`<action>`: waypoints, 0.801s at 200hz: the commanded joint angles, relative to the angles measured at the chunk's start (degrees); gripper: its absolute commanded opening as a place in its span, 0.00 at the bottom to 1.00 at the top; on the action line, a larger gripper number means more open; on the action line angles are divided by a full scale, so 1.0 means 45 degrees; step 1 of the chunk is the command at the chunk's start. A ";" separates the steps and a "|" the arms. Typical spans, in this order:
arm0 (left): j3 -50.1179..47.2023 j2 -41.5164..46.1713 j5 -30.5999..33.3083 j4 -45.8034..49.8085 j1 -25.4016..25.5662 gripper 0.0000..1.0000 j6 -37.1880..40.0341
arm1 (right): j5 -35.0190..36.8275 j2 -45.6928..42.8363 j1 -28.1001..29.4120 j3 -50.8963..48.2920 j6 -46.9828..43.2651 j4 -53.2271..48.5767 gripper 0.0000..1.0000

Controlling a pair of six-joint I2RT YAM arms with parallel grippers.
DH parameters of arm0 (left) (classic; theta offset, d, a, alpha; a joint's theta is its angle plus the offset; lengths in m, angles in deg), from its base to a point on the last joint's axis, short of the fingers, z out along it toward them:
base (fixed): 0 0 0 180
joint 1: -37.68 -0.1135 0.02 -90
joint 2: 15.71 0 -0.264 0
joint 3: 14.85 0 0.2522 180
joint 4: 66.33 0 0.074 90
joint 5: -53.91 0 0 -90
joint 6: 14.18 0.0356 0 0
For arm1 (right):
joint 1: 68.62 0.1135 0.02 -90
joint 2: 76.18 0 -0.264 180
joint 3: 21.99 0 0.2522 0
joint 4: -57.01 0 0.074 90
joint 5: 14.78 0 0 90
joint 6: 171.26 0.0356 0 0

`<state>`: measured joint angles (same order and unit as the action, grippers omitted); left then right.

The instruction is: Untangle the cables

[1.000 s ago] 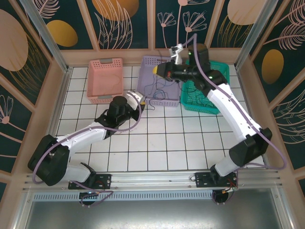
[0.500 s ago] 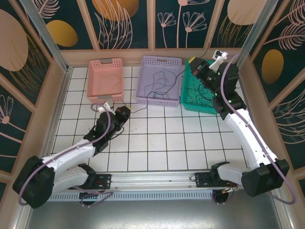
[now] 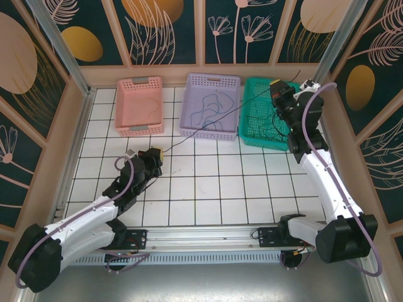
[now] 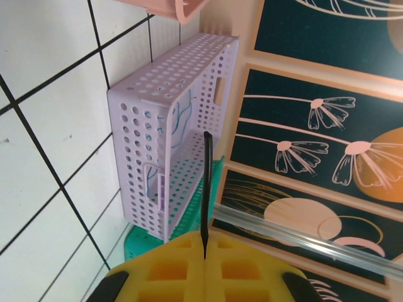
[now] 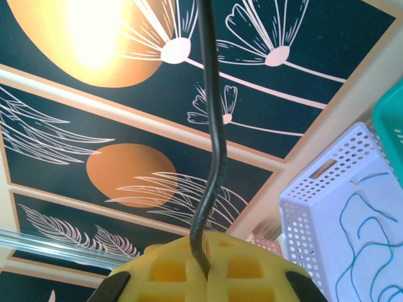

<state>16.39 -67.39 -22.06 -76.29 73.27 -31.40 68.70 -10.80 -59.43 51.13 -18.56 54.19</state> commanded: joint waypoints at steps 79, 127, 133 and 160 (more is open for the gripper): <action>0.1149 -0.1221 -0.0094 0.0858 -0.0097 0.07 -0.0681 | 0.0204 -0.0264 -0.0207 0.0841 -0.0610 0.0734 0.00; 0.3963 -0.2672 -0.1759 0.2208 -0.0096 0.58 0.2782 | -0.0657 0.0546 -0.0366 0.3813 -0.3821 -0.1452 0.00; 0.4258 -0.2646 -0.1651 0.2572 -0.0095 0.61 0.3174 | -0.0702 0.0659 -0.0474 0.4211 -0.4103 -0.1634 0.00; 0.5166 -0.2650 -0.1517 0.3359 -0.0095 0.63 0.4685 | -0.1119 0.1167 -0.1680 0.5625 -0.4487 -0.1825 0.00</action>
<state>35.93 -79.52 -28.23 -66.83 73.05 -20.16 65.77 -7.37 -62.53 70.82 -33.10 47.76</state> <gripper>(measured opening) 0.627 0.051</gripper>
